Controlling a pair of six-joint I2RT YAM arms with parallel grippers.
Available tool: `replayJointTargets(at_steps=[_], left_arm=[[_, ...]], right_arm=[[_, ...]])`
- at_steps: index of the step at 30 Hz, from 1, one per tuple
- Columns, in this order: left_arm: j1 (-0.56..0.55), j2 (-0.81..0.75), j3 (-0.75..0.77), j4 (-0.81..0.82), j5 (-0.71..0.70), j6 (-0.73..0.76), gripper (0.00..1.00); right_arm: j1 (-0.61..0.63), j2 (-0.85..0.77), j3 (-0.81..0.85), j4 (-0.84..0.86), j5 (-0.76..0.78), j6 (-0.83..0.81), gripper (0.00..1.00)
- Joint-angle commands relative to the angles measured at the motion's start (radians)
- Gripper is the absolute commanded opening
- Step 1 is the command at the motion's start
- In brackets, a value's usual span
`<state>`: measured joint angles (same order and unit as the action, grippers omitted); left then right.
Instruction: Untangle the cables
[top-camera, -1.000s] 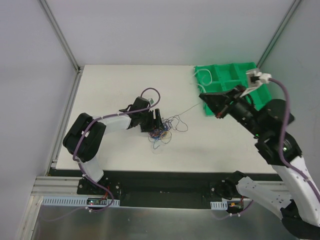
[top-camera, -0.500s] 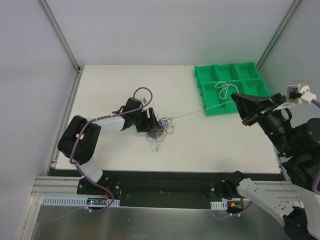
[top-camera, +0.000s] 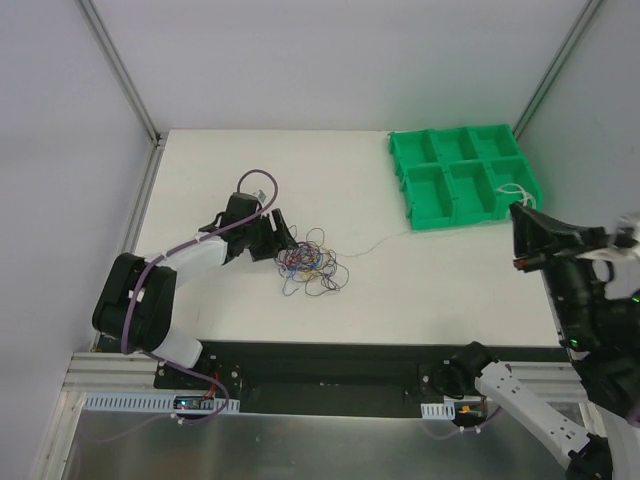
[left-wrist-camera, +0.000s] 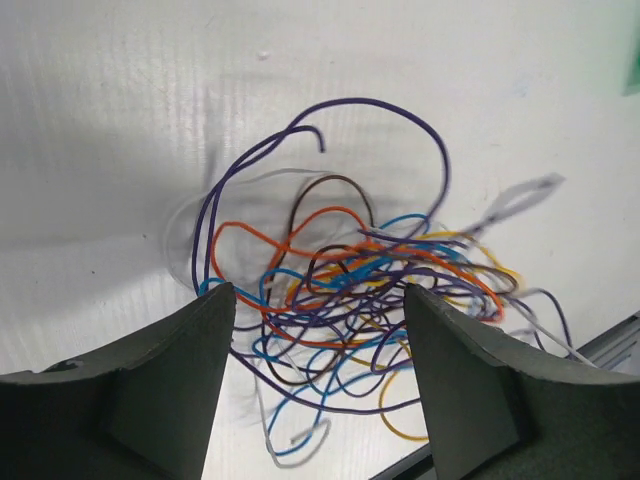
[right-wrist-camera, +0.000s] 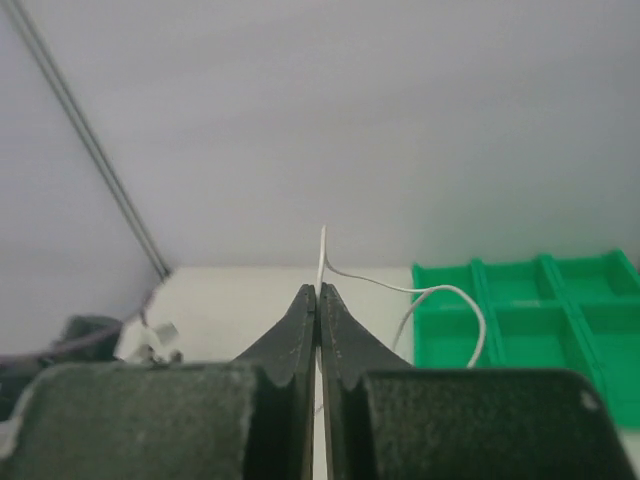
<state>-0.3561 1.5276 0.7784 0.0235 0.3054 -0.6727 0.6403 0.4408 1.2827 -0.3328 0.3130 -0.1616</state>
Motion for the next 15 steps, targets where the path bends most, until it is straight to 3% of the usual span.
replayJointTargets(at_steps=[1,4,6,10,12,15], left_arm=[[0.002,-0.104,0.015,-0.042,0.003,0.064,0.65],[0.002,-0.125,0.041,-0.086,0.014,0.087,0.52],[0.000,-0.148,0.044,-0.092,0.027,0.094,0.49],[-0.117,-0.158,0.126,-0.129,0.032,0.230,0.69],[-0.197,-0.121,0.198,-0.200,-0.032,0.268,0.72],[-0.247,-0.107,0.234,-0.226,-0.097,0.257,0.72]], right_arm=[[0.001,0.071,-0.138,-0.153,0.194,0.003,0.01],[0.001,0.128,-0.180,-0.234,0.300,0.049,0.01],[0.001,0.162,-0.187,-0.268,0.343,0.059,0.01],[0.001,0.148,-0.258,-0.218,0.281,0.122,0.03],[0.001,0.133,-0.336,-0.158,0.206,0.158,0.07],[0.002,0.145,-0.465,-0.159,0.237,0.304,0.10]])
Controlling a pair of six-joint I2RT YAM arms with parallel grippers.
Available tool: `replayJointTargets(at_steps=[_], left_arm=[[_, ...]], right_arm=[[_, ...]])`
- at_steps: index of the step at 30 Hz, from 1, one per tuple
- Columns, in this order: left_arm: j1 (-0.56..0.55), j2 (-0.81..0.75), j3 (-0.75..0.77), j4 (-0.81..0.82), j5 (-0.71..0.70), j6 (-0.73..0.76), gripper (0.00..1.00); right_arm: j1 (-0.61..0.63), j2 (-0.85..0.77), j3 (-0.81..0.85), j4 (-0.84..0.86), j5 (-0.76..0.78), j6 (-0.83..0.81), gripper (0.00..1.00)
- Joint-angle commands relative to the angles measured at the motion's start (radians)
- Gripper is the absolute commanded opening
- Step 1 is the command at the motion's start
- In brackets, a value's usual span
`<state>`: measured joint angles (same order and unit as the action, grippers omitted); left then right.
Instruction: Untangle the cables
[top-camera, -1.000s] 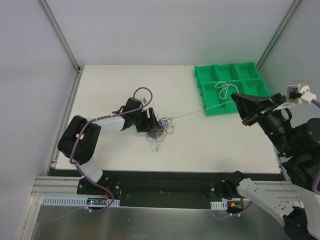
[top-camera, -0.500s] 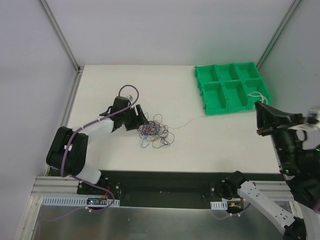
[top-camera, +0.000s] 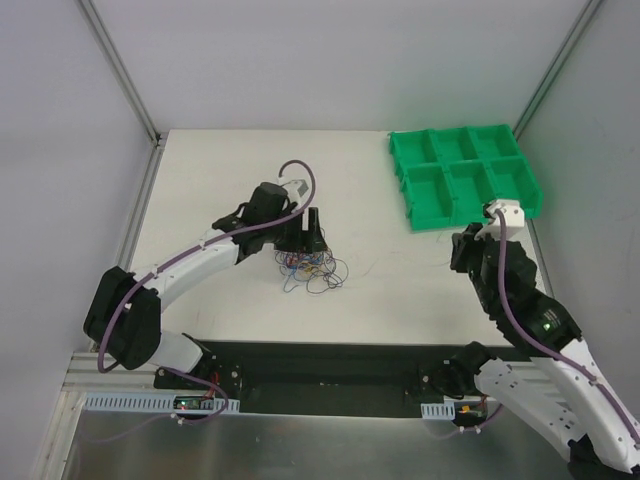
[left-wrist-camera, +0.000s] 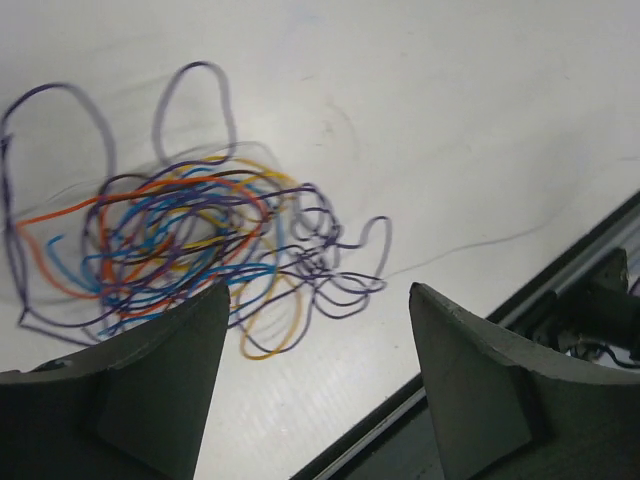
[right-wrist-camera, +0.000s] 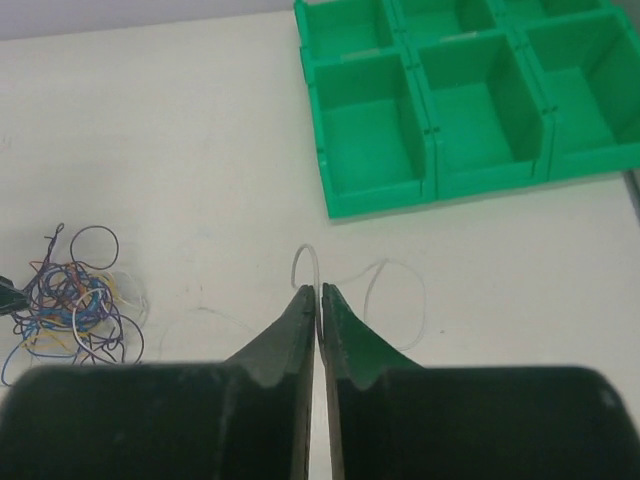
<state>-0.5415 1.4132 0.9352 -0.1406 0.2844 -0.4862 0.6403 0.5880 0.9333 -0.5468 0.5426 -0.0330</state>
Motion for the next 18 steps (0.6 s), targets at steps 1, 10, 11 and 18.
replayJointTargets(at_steps=[1,10,11,18], left_arm=[[-0.069,0.003,0.077,-0.060,-0.088,0.072,0.72],[-0.071,-0.045,0.053,-0.067,-0.165,0.054,0.66],[-0.071,-0.043,0.048,-0.067,-0.171,0.049,0.66],[-0.066,0.013,0.033,-0.063,-0.176,0.015,0.68]], right_arm=[[0.002,0.001,-0.167,0.053,0.020,0.241,0.11],[-0.007,0.287,-0.237,0.206,-0.462,0.135,0.79],[-0.007,0.346,-0.210,0.231,-0.515,0.108,0.79],[-0.002,0.720,-0.114,0.542,-0.893,0.010,0.74]])
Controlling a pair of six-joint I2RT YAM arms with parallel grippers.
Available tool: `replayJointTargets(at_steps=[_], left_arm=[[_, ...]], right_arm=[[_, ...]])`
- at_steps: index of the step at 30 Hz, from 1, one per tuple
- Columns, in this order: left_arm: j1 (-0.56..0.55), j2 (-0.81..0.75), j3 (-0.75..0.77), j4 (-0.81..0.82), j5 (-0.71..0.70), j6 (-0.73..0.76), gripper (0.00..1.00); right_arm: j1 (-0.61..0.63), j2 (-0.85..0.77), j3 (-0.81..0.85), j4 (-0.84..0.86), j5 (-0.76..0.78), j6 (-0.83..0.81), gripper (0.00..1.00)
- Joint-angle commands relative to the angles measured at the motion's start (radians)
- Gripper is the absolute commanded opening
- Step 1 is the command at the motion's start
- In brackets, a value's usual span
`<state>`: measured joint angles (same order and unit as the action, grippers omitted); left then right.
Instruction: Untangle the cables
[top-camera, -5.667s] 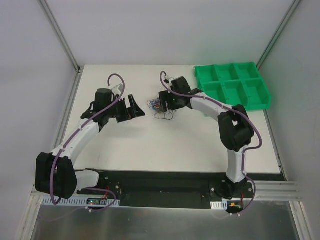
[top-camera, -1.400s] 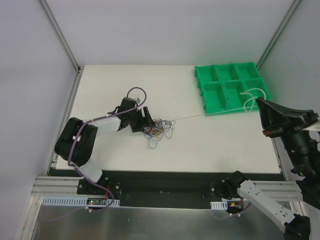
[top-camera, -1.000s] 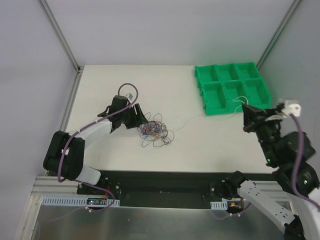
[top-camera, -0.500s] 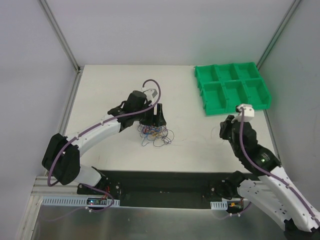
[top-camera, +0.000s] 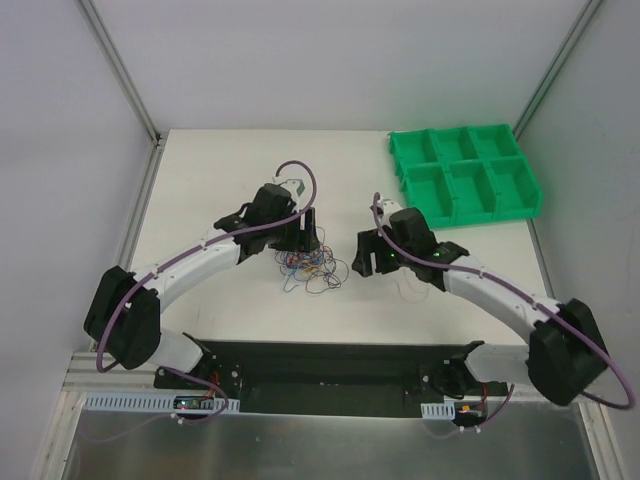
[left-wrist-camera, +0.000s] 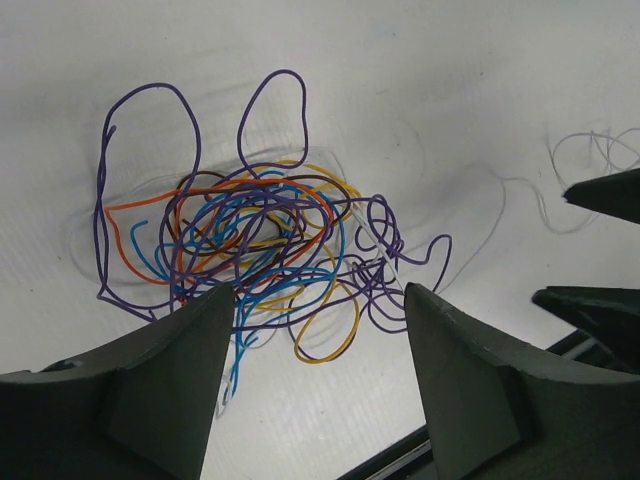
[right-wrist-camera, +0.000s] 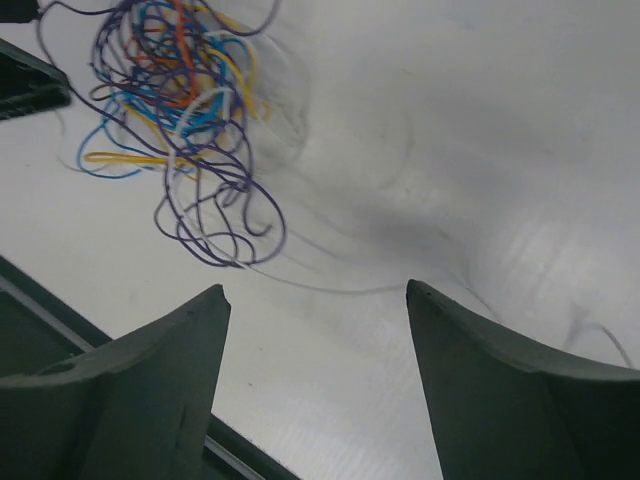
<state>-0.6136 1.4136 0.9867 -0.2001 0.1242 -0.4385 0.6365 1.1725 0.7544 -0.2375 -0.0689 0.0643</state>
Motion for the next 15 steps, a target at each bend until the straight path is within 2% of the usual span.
replayJointTargets(at_steps=[1,7,10,12,15], left_arm=[[0.006,0.010,-0.025,-0.001,-0.014,-0.035,0.68],[0.006,0.051,-0.023,0.002,-0.006,-0.028,0.64],[0.008,0.102,0.006,-0.001,-0.011,-0.040,0.64],[0.009,0.145,0.027,-0.002,-0.024,-0.051,0.67],[0.014,0.218,0.066,-0.010,-0.044,-0.072,0.68]], right_arm=[[0.003,0.162,0.069,0.263,-0.292,-0.096,0.73],[0.003,0.272,0.079,0.342,-0.334,-0.121,0.70],[0.011,0.331,0.086,0.398,-0.353,-0.097,0.65],[0.023,0.369,0.105,0.406,-0.307,-0.086,0.59],[0.048,0.391,0.115,0.397,-0.195,-0.080,0.30]])
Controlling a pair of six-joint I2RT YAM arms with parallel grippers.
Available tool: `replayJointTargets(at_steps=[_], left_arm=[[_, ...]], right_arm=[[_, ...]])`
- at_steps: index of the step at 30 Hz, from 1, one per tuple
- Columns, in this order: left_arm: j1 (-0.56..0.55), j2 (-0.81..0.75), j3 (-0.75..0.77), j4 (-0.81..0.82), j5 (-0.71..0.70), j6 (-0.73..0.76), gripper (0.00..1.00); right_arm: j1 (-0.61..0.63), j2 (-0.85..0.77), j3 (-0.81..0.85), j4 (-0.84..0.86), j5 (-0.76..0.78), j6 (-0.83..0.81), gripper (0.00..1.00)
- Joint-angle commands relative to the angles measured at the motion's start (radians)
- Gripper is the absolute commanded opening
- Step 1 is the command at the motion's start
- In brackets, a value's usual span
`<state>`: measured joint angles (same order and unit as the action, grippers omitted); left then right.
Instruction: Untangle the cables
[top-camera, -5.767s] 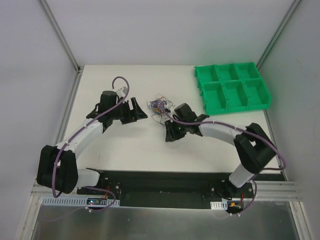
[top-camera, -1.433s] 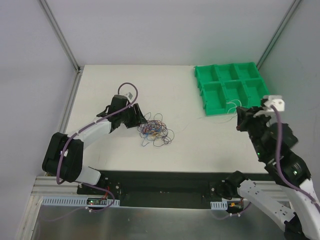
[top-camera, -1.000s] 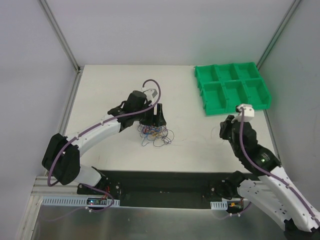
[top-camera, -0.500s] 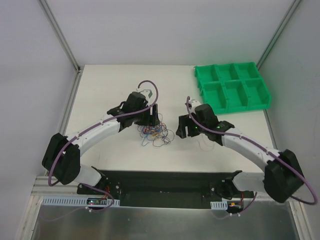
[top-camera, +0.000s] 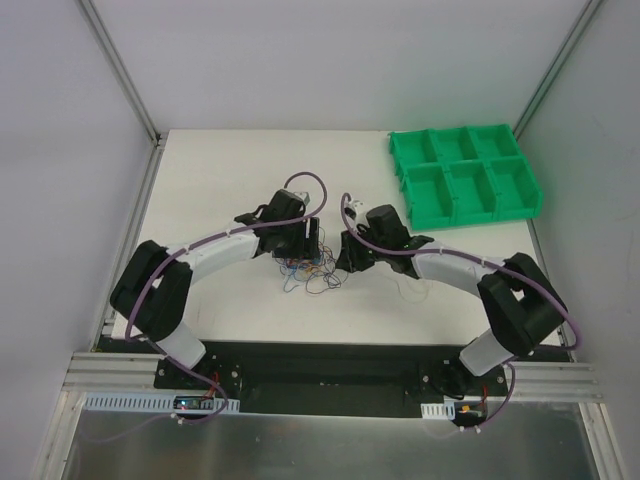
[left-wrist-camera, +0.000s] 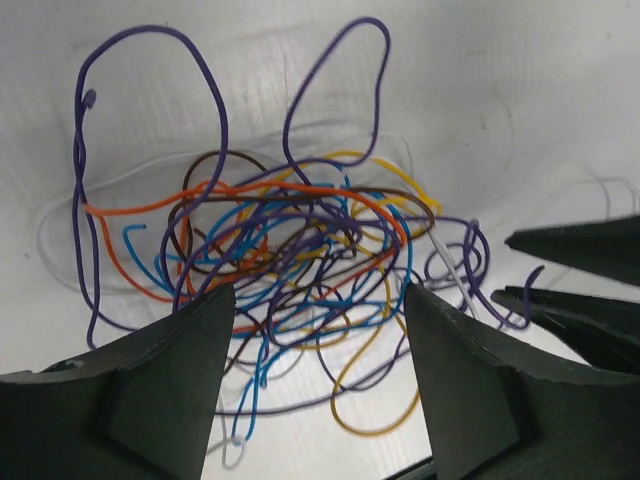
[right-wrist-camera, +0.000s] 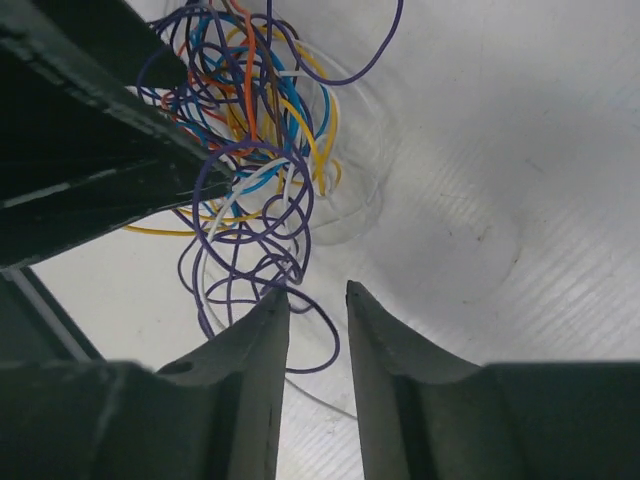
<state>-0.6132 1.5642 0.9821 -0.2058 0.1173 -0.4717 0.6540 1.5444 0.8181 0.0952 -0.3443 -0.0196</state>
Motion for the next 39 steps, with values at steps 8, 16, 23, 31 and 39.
replayJointTargets(at_steps=[8,16,23,31,39], left_arm=[[0.064,0.221,0.113,-0.007,-0.013,-0.102,0.73],[0.121,0.257,0.052,-0.004,-0.013,-0.090,0.68],[0.173,0.182,-0.025,-0.004,-0.041,-0.099,0.68],[0.236,0.146,-0.060,0.009,-0.027,-0.100,0.69],[0.250,0.106,-0.069,0.025,-0.022,-0.105,0.70]], right_arm=[[0.114,-0.405,-0.080,-0.012,0.418,0.017,0.00],[0.102,-0.837,0.153,-0.267,0.798,-0.077,0.00],[0.102,-0.954,0.326,-0.301,1.074,-0.201,0.00],[0.101,-1.124,0.377,-0.207,1.088,-0.285,0.00],[0.104,-1.061,0.418,-0.213,1.111,-0.367,0.00]])
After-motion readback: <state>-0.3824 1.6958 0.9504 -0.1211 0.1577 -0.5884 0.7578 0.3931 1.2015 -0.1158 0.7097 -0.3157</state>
